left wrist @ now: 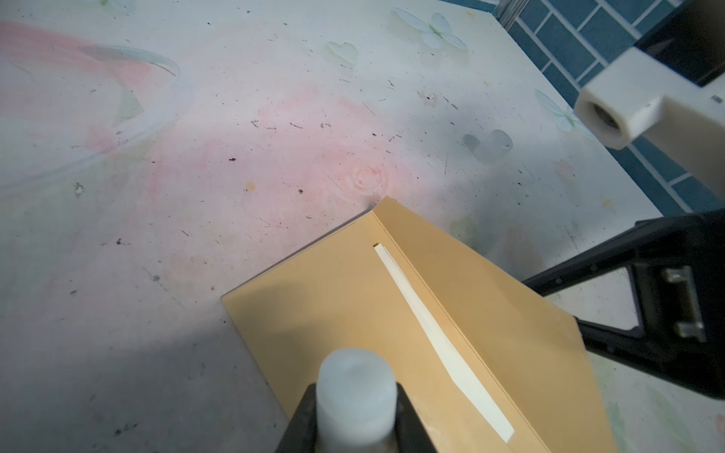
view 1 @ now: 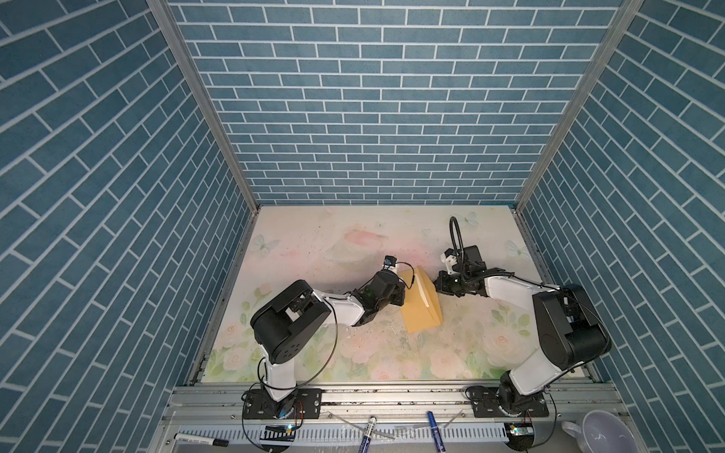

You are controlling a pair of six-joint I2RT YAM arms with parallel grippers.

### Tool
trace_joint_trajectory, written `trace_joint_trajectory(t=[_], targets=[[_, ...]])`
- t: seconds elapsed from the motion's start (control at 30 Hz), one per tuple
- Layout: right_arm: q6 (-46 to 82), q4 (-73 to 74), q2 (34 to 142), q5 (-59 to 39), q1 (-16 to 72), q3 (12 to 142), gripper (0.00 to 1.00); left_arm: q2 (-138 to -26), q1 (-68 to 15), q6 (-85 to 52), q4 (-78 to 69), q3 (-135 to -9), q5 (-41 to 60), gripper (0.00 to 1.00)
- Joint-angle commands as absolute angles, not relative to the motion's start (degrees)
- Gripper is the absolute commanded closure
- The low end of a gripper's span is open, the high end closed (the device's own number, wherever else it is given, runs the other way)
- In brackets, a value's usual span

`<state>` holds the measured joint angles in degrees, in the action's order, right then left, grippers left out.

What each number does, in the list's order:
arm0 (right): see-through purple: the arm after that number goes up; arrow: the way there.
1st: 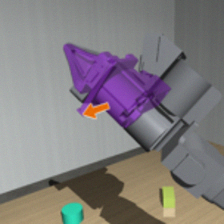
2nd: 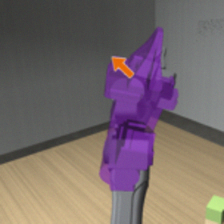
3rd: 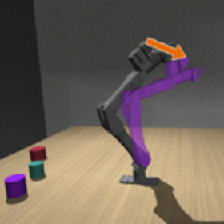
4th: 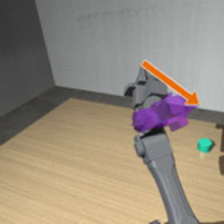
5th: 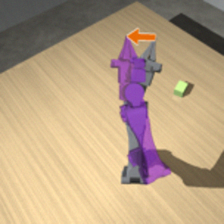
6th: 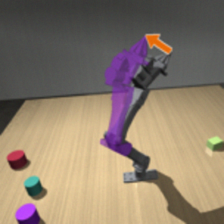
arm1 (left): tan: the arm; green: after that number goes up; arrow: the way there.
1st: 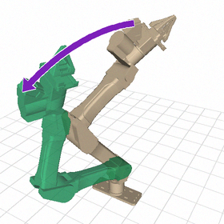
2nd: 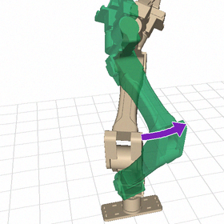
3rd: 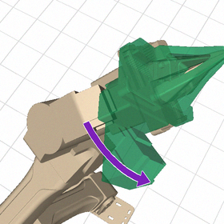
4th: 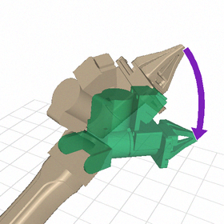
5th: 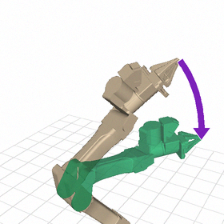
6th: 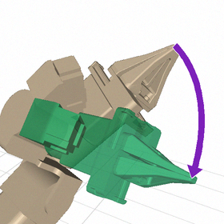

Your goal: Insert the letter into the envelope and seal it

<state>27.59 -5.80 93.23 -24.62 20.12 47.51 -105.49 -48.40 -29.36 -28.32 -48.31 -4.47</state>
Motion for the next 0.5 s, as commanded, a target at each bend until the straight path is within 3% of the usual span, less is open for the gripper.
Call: trace_joint_trajectory(t=[0.0,0.47], targets=[[30.4,-3.2,94.2,-27.5,20.4,46.3,1.0,-107.4,-48.6,-29.7,-28.1,-48.6,-4.8,1.0],[32.7,-0.1,97.7,-29.3,22.8,46.4,1.0,-107.9,-48.6,-29.9,-28.5,-48.1,-5.2,1.0]])
